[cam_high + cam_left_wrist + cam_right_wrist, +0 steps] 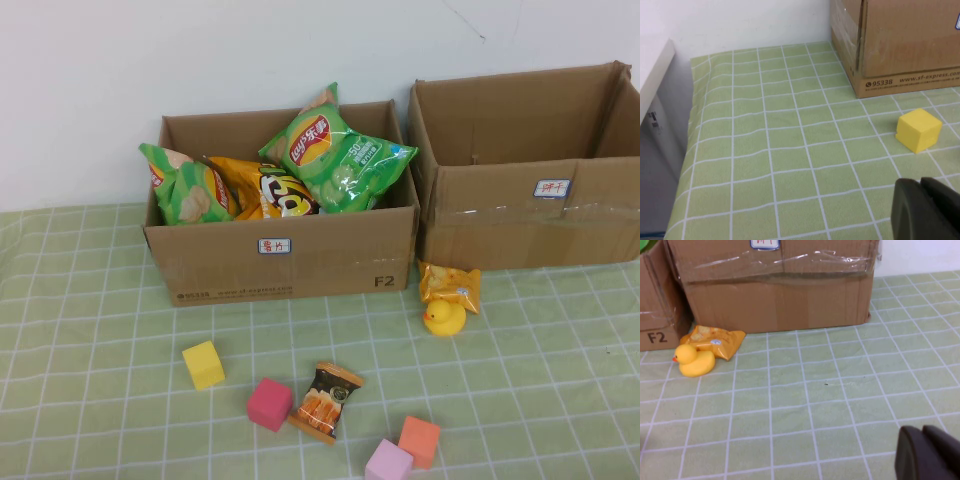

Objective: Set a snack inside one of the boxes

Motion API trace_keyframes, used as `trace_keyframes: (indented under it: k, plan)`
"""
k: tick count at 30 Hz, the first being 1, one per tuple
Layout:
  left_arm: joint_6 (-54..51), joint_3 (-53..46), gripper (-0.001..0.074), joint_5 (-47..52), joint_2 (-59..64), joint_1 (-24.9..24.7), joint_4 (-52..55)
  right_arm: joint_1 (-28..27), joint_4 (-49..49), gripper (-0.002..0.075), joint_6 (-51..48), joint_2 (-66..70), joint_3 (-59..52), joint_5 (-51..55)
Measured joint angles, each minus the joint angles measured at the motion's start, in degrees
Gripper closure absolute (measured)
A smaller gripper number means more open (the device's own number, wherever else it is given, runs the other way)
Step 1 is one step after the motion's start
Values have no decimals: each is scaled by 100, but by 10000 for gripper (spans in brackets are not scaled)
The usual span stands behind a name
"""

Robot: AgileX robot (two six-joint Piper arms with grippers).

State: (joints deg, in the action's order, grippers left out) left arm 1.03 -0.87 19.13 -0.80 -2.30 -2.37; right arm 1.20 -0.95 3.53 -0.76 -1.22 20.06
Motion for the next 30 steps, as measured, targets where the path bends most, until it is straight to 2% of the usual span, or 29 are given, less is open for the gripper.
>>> trace_keyframes:
  k: [30]
  plan:
    - [-273, 2, 737, 50, 0, 0, -60, 0, 0, 728, 0, 0, 0, 0]
